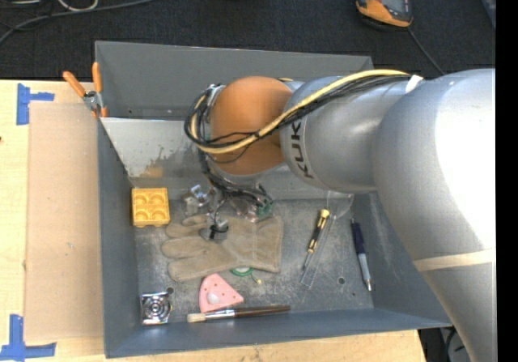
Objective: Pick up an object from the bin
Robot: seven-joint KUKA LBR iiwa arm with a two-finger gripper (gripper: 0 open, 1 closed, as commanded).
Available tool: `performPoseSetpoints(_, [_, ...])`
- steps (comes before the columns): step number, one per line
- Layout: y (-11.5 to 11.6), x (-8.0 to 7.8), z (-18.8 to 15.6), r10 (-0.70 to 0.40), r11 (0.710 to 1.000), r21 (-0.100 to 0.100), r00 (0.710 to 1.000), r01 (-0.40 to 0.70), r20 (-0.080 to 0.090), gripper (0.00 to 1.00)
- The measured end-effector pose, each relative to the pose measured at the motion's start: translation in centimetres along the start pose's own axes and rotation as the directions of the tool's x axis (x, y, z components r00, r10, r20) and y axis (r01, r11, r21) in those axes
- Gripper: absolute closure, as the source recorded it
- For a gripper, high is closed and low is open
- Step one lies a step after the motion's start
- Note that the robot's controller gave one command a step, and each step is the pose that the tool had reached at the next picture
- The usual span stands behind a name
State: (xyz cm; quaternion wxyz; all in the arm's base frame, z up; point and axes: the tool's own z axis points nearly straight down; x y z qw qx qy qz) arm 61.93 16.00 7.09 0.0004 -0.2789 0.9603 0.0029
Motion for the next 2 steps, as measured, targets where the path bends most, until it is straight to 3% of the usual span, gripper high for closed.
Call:
performPoseSetpoints(1, [0.0, 0.0, 0.0, 0.003, 1.0, -0.001, 1.0, -0.003, 0.0, 1.0])
performPoseSetpoints(2, [0.1, 0.2, -3.1, 0.003, 1.0, -0.003, 1.0, -0.003, -0.007, 1.0])
